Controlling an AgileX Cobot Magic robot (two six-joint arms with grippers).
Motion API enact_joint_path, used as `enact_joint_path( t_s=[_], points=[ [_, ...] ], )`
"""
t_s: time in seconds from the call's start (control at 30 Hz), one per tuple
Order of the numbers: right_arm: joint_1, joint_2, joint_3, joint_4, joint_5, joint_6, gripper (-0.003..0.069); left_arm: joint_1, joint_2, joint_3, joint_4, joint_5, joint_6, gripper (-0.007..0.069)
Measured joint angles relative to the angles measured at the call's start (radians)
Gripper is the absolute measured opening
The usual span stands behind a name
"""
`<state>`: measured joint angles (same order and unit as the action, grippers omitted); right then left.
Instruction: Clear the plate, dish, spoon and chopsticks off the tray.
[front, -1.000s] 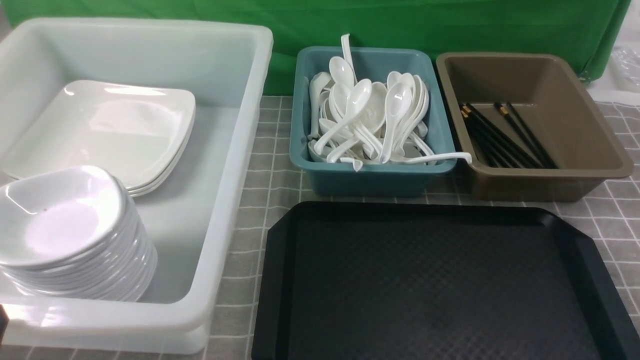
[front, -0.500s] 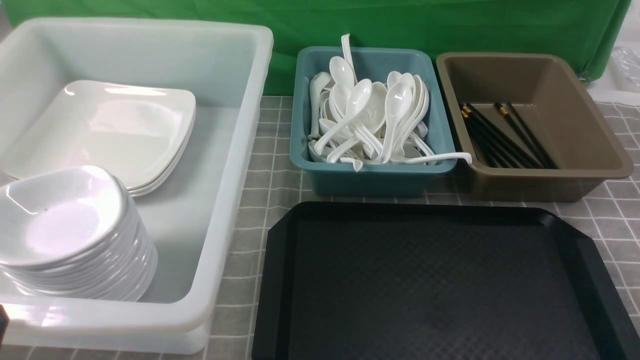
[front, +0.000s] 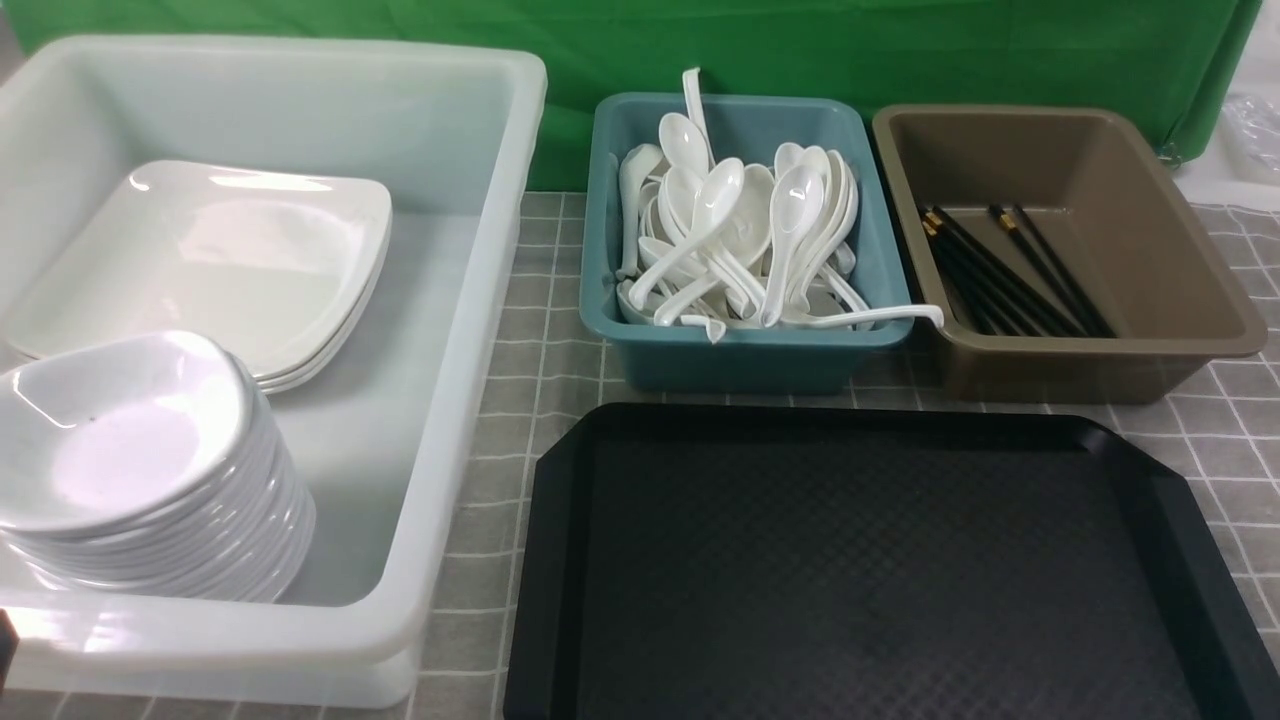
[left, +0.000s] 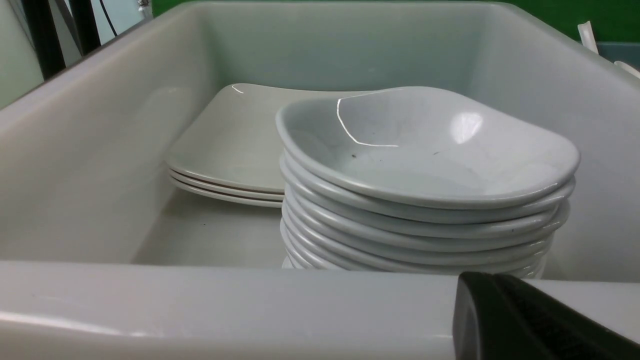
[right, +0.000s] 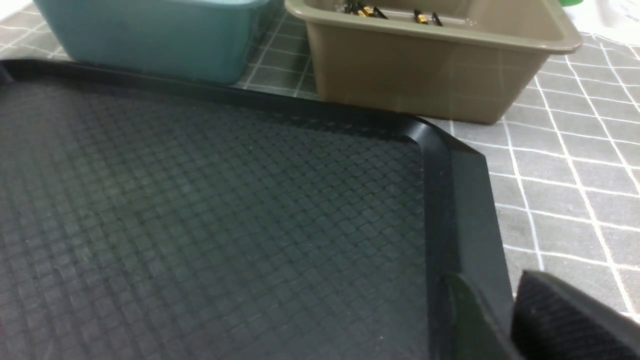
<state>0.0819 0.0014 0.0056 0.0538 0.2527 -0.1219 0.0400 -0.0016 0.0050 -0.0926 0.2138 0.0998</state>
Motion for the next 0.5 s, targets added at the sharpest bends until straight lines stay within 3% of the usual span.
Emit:
enact_joint_path(
  t_s=[0.5],
  points=[
    [0.000,0.000,0.000,0.000,0.000,0.000,0.0235,0.000,0.000,0.001,0.000,0.000,0.000,0.0004]
  ],
)
